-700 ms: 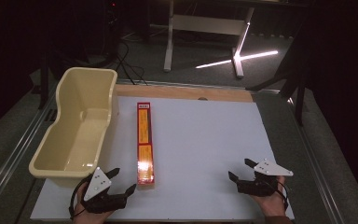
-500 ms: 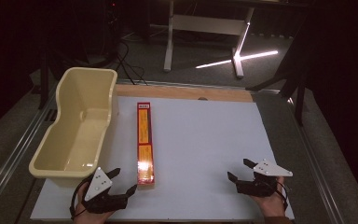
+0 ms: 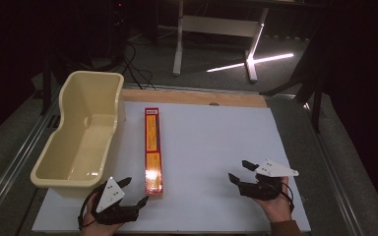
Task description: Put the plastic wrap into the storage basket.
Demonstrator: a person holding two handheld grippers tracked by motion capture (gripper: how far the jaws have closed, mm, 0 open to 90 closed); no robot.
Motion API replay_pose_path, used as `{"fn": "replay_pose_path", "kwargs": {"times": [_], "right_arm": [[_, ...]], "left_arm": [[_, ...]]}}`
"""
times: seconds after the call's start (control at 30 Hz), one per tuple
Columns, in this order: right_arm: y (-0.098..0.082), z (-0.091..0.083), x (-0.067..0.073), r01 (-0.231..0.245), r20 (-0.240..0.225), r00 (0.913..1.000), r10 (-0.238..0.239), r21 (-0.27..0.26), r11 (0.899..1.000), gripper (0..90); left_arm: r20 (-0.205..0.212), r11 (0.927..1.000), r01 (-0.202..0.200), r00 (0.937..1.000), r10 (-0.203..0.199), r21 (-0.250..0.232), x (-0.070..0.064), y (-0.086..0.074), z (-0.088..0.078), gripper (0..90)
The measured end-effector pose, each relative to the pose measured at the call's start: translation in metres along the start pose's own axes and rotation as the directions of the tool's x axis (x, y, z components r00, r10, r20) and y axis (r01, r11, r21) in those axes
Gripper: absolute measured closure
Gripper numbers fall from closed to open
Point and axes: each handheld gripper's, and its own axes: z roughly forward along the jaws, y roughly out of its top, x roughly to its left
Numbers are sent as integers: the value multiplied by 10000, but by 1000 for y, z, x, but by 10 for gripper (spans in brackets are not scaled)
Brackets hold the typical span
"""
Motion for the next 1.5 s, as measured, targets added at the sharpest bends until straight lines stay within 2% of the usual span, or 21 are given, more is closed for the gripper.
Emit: {"fn": "replay_pose_path", "kwargs": {"times": [0.13,0.23,0.4,0.47,0.6,0.77,0.93,1.03,1.23,1.3,1.4,1.5], "right_arm": [[19,12,10,143,-611,9980,-154,-192,9997,409],[32,26,18,340,-852,9958,-343,-55,9994,517],[51,54,37,767,-1268,9891,-743,141,9970,570],[58,64,46,1036,-1441,9845,-999,185,9944,580],[71,78,63,1143,-1698,9791,-1121,35,9934,601],[82,102,80,1372,-2400,9616,-1334,-7,9905,757],[86,125,95,1425,-2768,9515,-1343,98,9897,889],[87,140,105,1418,-2973,9464,-1264,310,9894,898],[84,167,130,1847,-3350,9312,-1436,941,9783,899],[81,177,136,1886,-3437,9286,-1402,1117,9757,899],[78,185,143,1892,-3564,9251,-1309,1340,9728,899],[75,193,153,2114,-3776,9152,-1407,1526,9654,899]], "left_arm": [[9,10000,-14,10000,14,-47,0,0,-1,215],[67,9999,-69,10000,70,-80,-1,0,-2,215],[88,9997,-171,9998,172,-154,-3,1,-4,215],[103,9997,-193,9998,195,-174,-3,1,-4,215],[171,9995,-197,9997,201,-258,-4,1,-4,215],[158,9993,-248,9996,252,-277,-4,2,-5,215],[153,9992,-212,9996,217,-353,-4,1,-6,216],[152,9990,-233,9996,239,-375,-4,2,-7,216],[167,9989,-219,9996,226,-420,-4,1,-8,217],[184,9988,-234,9995,242,-421,-4,2,-8,217],[189,9987,-264,9995,272,-437,-4,2,-9,216],[153,9983,-250,9995,259,-517,-4,2,-10,222]]}}
